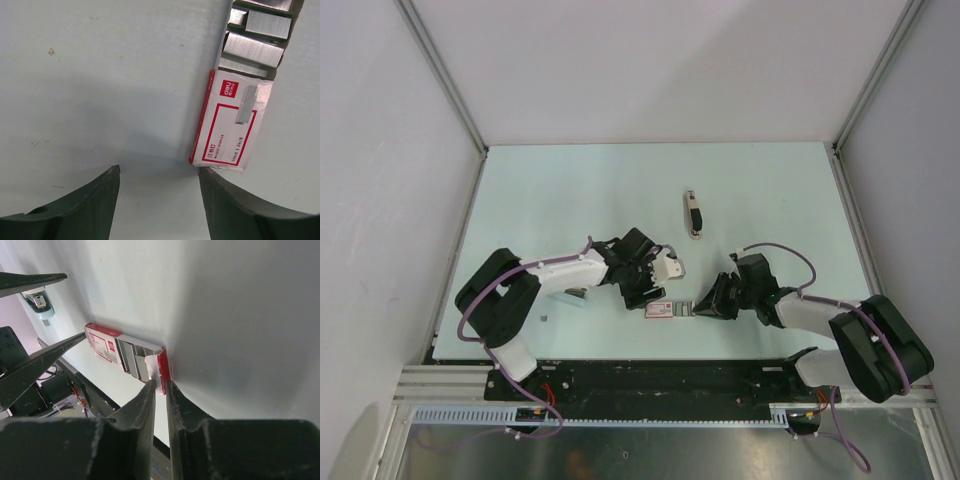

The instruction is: Unload the staples from the stapler

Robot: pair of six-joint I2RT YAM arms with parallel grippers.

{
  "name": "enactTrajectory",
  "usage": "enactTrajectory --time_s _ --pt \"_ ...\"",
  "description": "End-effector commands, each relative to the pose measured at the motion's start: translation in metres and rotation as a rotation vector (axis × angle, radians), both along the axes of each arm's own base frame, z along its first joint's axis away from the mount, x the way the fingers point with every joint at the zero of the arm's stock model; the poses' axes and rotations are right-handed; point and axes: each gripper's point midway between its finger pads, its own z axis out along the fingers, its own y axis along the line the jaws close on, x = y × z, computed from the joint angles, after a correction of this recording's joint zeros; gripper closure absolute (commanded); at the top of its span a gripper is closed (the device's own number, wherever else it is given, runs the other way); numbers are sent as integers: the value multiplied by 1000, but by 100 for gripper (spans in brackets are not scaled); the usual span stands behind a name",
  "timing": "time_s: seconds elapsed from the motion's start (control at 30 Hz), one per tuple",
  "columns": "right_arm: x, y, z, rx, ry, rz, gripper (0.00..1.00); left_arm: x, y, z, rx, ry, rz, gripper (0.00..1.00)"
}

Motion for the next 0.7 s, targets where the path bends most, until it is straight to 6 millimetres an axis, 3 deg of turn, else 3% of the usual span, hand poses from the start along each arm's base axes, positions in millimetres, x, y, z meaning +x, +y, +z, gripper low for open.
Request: enactTrajectory --time_s 0.0,0.67 --pt "1 2 0 18 -7 -6 82 -2 -1 -5 9 -12 -24 31" --pt "-5 28 -5 12 -11 42 89 -1 -1 -6 14 -16 -22 30"
